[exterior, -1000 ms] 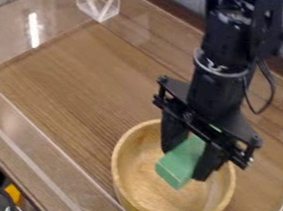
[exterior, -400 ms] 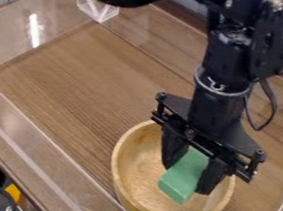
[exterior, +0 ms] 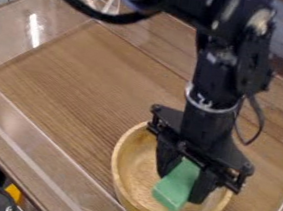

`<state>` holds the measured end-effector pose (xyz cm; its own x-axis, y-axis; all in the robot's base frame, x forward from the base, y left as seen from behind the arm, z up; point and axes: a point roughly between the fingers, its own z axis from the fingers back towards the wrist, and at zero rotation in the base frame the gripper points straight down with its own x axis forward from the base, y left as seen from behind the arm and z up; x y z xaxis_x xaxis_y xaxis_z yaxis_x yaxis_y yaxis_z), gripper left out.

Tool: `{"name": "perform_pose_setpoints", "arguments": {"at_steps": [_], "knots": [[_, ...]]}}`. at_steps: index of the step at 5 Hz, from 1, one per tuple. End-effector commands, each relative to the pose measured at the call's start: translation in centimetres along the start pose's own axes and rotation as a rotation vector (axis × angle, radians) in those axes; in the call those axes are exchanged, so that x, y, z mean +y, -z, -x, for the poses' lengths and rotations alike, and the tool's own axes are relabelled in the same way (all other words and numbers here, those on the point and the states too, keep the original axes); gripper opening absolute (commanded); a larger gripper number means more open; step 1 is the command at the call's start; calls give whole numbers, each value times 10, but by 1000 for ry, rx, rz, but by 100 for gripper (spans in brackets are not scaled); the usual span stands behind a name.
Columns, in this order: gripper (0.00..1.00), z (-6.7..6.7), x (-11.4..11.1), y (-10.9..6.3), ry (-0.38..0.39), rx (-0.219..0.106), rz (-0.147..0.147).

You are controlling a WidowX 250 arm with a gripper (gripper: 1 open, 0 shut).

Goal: Put the green block in the brown bowl

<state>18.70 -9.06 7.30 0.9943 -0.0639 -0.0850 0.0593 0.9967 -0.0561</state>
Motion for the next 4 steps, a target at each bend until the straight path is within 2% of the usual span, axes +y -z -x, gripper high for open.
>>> {"name": "perform_pose_setpoints", "arguments": {"at_steps": [1, 3, 4], "knots": [[0, -2, -8, -4, -32, -37, -2], [0, 1, -19, -16, -96, -60, -5], [0, -7, -12, -20, -99, -66, -3]]}}
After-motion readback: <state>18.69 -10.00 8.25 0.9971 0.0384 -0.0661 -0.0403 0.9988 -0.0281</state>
